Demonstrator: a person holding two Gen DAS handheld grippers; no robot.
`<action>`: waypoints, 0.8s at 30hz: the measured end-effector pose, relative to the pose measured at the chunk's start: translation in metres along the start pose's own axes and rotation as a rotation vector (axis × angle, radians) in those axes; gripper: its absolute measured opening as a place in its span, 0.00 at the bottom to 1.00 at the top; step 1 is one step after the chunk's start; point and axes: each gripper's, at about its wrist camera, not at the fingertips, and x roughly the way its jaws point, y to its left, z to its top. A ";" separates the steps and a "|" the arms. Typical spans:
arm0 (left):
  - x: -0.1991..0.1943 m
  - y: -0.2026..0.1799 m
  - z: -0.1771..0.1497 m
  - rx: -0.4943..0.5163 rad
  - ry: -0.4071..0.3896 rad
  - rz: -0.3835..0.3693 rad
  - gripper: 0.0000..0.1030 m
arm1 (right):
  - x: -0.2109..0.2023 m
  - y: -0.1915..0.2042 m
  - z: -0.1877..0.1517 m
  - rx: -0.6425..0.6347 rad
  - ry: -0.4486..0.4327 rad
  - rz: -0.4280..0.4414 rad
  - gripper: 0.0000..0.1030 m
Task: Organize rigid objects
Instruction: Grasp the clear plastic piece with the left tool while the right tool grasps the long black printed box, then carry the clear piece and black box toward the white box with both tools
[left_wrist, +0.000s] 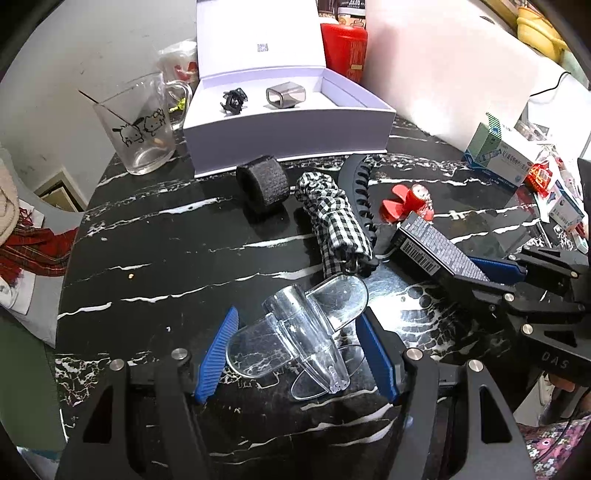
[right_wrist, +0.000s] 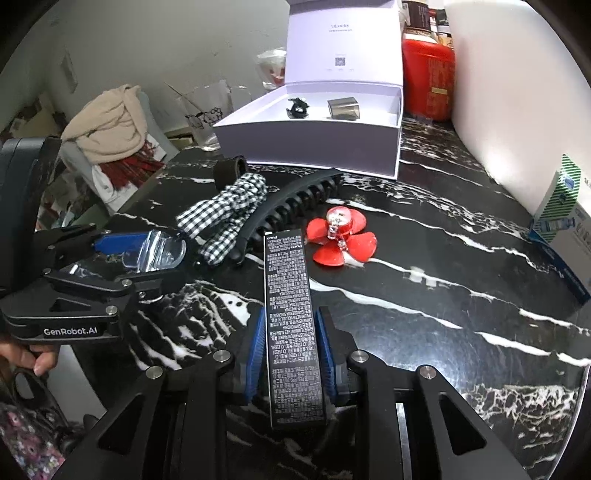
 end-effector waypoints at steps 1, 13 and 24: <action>-0.003 0.000 0.000 -0.001 -0.005 0.000 0.64 | -0.002 0.001 0.000 0.002 -0.005 0.004 0.26; -0.028 -0.004 0.009 -0.002 -0.086 0.017 0.64 | -0.022 0.006 0.000 -0.008 -0.056 -0.004 0.26; -0.048 -0.010 0.033 0.030 -0.157 0.029 0.64 | -0.043 0.009 0.013 -0.051 -0.116 -0.030 0.26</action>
